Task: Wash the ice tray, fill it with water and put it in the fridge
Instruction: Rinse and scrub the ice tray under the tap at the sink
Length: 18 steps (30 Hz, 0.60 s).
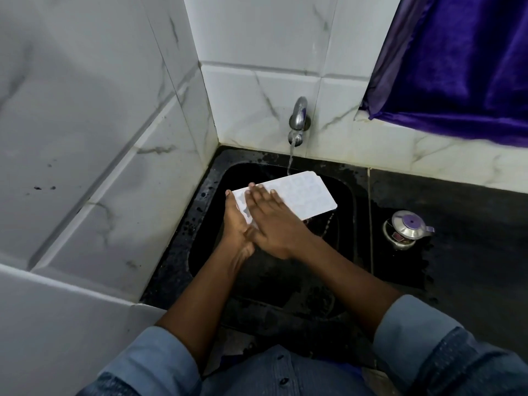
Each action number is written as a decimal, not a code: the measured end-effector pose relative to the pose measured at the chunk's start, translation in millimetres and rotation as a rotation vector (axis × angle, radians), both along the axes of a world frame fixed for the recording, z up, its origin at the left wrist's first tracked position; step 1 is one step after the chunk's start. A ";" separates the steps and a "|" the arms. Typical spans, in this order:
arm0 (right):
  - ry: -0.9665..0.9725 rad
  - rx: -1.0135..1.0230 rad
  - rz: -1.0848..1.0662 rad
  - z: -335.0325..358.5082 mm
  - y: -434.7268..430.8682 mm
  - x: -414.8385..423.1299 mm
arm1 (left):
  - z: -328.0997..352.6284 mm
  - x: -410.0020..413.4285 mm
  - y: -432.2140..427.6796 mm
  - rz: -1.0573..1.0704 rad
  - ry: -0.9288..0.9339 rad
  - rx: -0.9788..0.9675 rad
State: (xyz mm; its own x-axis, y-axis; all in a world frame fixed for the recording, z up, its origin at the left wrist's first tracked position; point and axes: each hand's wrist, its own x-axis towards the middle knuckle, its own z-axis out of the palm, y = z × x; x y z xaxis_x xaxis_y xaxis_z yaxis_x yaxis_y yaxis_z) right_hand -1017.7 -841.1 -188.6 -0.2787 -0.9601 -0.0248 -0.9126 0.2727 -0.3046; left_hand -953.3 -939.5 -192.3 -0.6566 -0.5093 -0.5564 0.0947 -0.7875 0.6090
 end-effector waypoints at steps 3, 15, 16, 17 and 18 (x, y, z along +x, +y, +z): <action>0.038 -0.028 0.150 -2.5 2.5 -0.4 | -3.2 -0.1 0.6 0.029 -0.026 0.006; -0.107 0.060 -0.302 3.8 7.1 -49.6 | 2.4 2.3 -3.2 -0.043 -0.029 -0.066; -0.113 0.044 -0.234 7.0 1.5 -43.2 | 4.5 1.2 -4.4 -0.056 -0.011 -0.072; -0.112 0.024 -0.156 10.0 -4.1 -35.4 | 5.4 -0.3 -3.2 -0.058 0.006 -0.071; -0.107 -0.001 -0.082 12.6 -9.8 -26.8 | 4.3 -2.5 -0.9 -0.044 0.027 -0.070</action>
State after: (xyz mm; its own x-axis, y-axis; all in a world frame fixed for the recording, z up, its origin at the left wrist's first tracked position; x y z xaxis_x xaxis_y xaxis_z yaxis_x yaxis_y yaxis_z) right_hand -1044.5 -850.9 -176.0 -0.3516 -0.9344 -0.0581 -0.8496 0.3445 -0.3994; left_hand -955.8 -940.5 -188.0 -0.6936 -0.5163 -0.5024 0.0779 -0.7471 0.6602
